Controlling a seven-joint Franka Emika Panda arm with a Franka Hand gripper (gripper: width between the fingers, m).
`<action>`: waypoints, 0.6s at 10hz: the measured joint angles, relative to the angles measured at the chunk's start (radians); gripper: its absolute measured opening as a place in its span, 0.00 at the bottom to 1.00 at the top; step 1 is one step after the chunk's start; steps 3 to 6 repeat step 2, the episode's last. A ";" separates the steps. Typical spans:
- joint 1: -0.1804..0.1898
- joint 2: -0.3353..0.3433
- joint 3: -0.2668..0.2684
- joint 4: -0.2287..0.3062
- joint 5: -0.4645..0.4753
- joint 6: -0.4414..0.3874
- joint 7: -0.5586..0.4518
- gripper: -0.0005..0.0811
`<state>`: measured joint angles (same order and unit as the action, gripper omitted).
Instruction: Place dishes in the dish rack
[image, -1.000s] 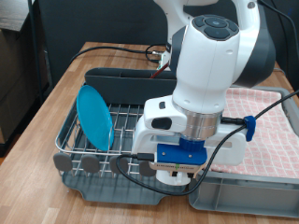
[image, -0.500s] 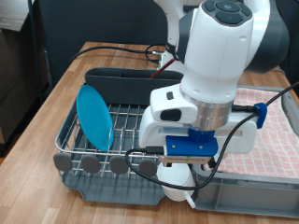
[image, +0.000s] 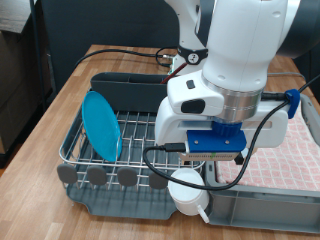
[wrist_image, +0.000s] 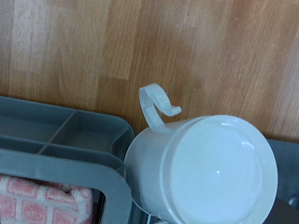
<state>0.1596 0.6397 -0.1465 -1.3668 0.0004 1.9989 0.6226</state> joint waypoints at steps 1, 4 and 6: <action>0.001 -0.006 0.000 0.013 -0.002 -0.012 -0.001 0.99; 0.003 -0.013 0.000 0.033 -0.005 -0.041 -0.001 0.99; 0.003 -0.013 0.000 0.033 -0.005 -0.041 -0.001 0.99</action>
